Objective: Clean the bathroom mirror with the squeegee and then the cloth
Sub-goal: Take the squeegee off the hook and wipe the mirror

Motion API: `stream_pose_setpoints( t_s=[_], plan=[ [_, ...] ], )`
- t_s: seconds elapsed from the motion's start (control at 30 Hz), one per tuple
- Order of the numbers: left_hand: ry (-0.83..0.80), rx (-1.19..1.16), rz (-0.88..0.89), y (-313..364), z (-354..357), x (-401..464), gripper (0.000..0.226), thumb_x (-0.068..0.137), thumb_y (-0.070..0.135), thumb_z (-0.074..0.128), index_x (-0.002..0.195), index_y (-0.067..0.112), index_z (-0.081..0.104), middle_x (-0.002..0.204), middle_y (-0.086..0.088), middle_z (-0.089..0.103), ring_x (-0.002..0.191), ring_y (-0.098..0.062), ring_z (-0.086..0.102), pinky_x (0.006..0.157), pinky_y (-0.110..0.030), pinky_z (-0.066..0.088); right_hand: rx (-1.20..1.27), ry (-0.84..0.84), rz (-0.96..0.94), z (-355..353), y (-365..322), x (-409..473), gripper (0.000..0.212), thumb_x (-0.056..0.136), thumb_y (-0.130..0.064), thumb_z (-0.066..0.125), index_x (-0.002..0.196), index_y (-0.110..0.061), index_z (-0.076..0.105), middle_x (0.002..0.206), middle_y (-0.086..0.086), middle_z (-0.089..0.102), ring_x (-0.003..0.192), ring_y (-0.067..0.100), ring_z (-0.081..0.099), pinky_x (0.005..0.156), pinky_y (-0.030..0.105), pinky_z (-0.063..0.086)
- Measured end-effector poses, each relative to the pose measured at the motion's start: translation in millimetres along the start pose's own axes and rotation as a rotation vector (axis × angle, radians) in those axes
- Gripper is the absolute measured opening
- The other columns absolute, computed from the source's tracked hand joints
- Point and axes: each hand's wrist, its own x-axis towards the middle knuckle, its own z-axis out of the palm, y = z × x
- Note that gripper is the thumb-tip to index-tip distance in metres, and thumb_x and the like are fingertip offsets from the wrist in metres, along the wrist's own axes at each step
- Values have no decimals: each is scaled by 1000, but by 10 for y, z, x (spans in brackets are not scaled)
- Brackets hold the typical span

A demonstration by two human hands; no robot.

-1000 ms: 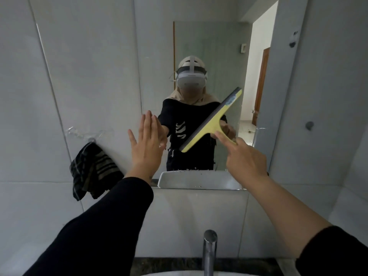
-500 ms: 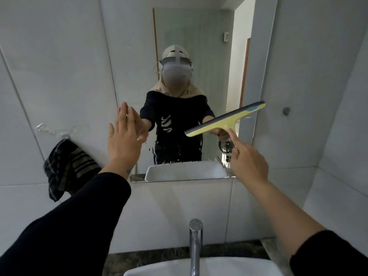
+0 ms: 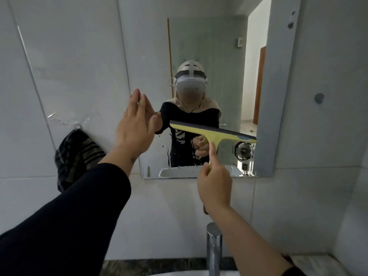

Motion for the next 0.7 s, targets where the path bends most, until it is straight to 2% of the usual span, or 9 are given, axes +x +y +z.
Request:
stream_pose_setpoints(
  t_s=[0.13, 0.27, 0.37, 0.47, 0.6, 0.7],
  plan=[
    [-8, 20, -19, 9, 7, 7, 69, 97, 46, 29, 152, 14, 2, 160, 5, -12, 147, -18, 8, 114, -42, 28, 5, -27, -35, 258, -186, -103, 60, 99, -16, 37, 150, -35, 13, 85, 1, 56, 66, 8, 44, 58, 21, 37],
    [-16, 36, -30, -40, 54, 28, 70, 97, 47, 30, 152, 13, 3, 161, 2, -10, 147, -19, 11, 115, -41, 26, -144, -177, -149, 341, -285, -223, 64, 96, -14, 38, 150, -38, 12, 95, 1, 53, 73, 15, 44, 63, 26, 36],
    [-9, 101, -23, -42, 71, 25, 69, 97, 45, 28, 151, 12, 2, 161, 0, -10, 147, -20, 7, 118, -44, 16, -306, -262, -190, 313, -276, -278, 69, 94, -13, 41, 150, -38, 8, 89, -1, 43, 70, 18, 42, 60, 29, 33],
    [12, 154, -31, -6, 129, -107, 68, 97, 43, 29, 152, 13, 2, 161, -3, -9, 147, -22, 3, 118, -49, 5, -475, -299, -250, 170, -145, -232, 74, 92, -11, 41, 149, -40, 4, 92, 1, 46, 66, 19, 41, 56, 30, 31],
    [-15, 182, -18, 50, 326, -436, 67, 98, 43, 34, 152, 21, 2, 160, -6, -14, 147, -24, -6, 117, -55, 4, -611, -283, -309, -79, 112, -146, 75, 90, -8, 40, 148, -44, 9, 86, -2, 41, 56, 17, 36, 43, 27, 18],
    [-37, 163, -27, 102, 489, -569, 70, 97, 45, 39, 152, 24, 1, 160, -7, -15, 147, -24, -10, 117, -55, 4, -668, -241, -288, -241, 311, -116, 74, 90, -9, 40, 148, -46, 11, 94, -1, 51, 58, 20, 40, 41, 26, 17]
  ],
)
